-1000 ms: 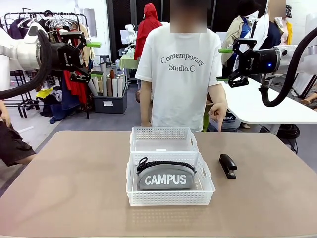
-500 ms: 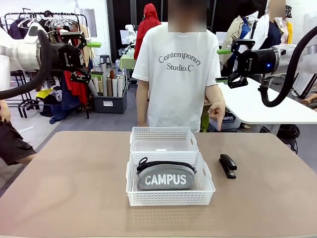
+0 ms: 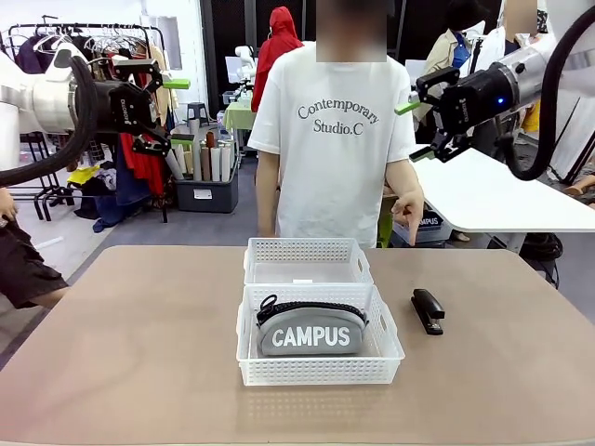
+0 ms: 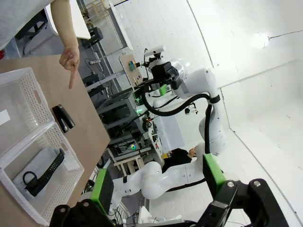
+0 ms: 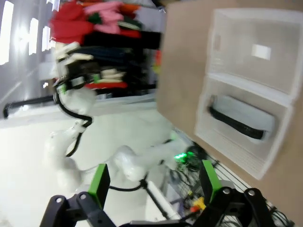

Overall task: Distribute items into two baskets.
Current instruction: Pick up the Stapler that the person points to.

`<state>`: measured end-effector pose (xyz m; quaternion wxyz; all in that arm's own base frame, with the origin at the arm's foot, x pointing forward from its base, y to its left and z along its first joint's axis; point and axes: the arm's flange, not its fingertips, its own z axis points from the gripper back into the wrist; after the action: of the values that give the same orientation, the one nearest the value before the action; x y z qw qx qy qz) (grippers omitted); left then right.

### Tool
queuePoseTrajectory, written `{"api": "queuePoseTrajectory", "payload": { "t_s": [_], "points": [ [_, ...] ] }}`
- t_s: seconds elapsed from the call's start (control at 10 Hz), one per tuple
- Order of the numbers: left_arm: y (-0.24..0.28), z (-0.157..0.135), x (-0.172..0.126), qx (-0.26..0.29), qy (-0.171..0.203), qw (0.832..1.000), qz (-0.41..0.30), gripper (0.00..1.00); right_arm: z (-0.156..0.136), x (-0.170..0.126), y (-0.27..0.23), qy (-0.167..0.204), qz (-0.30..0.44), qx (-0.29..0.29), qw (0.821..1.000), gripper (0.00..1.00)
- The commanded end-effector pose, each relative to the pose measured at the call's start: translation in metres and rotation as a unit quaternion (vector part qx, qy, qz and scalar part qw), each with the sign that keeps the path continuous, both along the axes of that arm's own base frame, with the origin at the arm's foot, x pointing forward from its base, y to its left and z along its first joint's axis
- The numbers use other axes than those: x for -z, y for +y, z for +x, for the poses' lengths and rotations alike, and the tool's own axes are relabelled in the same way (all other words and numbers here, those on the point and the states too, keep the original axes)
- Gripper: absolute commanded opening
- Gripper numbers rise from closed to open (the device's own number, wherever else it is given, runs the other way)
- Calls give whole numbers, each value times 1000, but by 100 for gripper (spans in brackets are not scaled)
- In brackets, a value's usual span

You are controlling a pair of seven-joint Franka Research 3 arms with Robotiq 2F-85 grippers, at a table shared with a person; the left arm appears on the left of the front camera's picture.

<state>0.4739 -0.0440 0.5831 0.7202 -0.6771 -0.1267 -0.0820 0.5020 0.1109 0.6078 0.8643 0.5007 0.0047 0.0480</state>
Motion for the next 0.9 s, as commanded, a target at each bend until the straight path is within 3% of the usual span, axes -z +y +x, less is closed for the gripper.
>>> {"api": "queuePoseTrajectory", "payload": {
  "t_s": [0.0,0.4,0.6,0.7,0.8],
  "points": [
    [0,-1,0,1,0,1000,-1,100,13,-9,5,12,-95,15,995,100],
    [0,-1,0,1,0,1000,-1,100,19,-4,-5,14,-239,44,970,100],
    [0,-1,0,1,0,1000,-1,100,20,1,-10,15,-251,52,966,100],
    [0,-1,0,1,0,1000,-1,100,23,-1,-13,14,-207,50,977,100],
    [0,-1,0,1,0,1000,-1,100,17,6,-17,9,-242,38,969,100]
  ]
}}
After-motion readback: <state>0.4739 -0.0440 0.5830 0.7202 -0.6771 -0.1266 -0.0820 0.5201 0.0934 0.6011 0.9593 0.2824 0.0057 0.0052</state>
